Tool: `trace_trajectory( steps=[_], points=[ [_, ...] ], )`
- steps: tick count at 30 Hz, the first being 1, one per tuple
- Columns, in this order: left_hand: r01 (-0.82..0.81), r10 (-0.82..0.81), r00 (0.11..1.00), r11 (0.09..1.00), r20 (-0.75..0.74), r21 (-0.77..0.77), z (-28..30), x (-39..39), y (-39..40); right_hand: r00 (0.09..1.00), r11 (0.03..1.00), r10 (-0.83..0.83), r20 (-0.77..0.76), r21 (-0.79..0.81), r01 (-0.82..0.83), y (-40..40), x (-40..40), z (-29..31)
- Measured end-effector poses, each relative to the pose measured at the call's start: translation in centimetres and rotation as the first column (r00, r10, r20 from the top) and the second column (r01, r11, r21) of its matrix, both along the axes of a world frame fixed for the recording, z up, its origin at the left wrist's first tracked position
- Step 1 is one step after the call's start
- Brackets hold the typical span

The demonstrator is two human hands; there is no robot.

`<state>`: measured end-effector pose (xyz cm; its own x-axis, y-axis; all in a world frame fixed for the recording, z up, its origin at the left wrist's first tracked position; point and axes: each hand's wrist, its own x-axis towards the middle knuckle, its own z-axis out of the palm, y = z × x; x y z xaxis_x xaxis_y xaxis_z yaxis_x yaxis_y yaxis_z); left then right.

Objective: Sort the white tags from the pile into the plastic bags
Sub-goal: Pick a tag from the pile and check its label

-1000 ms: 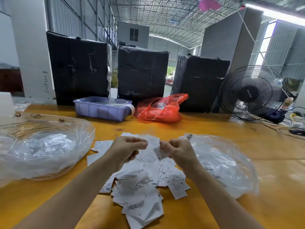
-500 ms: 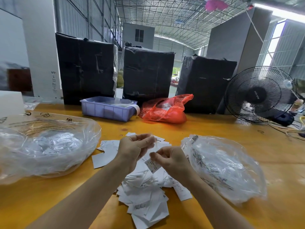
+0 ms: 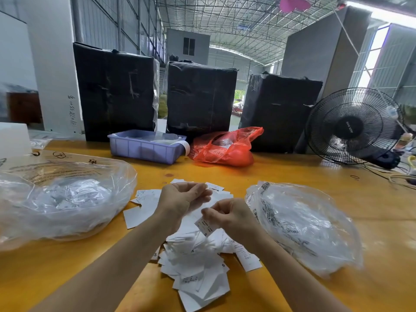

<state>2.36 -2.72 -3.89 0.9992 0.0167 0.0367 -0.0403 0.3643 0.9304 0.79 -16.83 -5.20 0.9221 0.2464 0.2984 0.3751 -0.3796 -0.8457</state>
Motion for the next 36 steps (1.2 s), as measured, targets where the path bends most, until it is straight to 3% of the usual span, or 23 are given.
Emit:
trace_trajectory(
  steps=[5,14,21,26,30,36],
  points=[
    [-0.009,0.012,0.999,0.999,-0.048,0.046,-0.1,0.0,-0.5,0.995,0.966,-0.084,-0.058,0.238,0.095,-0.4,0.5,0.0],
    [-0.048,0.048,0.999,0.999,-0.017,0.011,-0.2,0.0,-0.1,1.000,0.998,-0.021,-0.017,0.060,0.022,-0.1,0.3,-0.1],
    [-0.070,0.070,0.997,0.997,-0.019,-0.015,0.0,-0.3,0.1,0.999,1.000,-0.015,-0.031,0.027,0.015,-0.4,0.5,-0.2],
    [-0.044,0.047,0.999,0.992,-0.024,0.115,-0.1,-0.2,0.4,0.964,0.942,-0.257,0.065,0.241,0.235,-2.6,1.4,0.4],
    [0.055,-0.050,0.998,0.973,-0.027,0.225,-0.3,-0.3,0.1,0.965,0.848,-0.261,0.010,0.481,0.225,-3.2,1.7,0.8],
    [0.086,-0.098,0.995,0.943,0.021,0.322,-0.4,-0.6,-0.3,0.969,0.862,-0.232,0.089,0.481,0.162,-2.3,1.2,1.1]
  ],
)
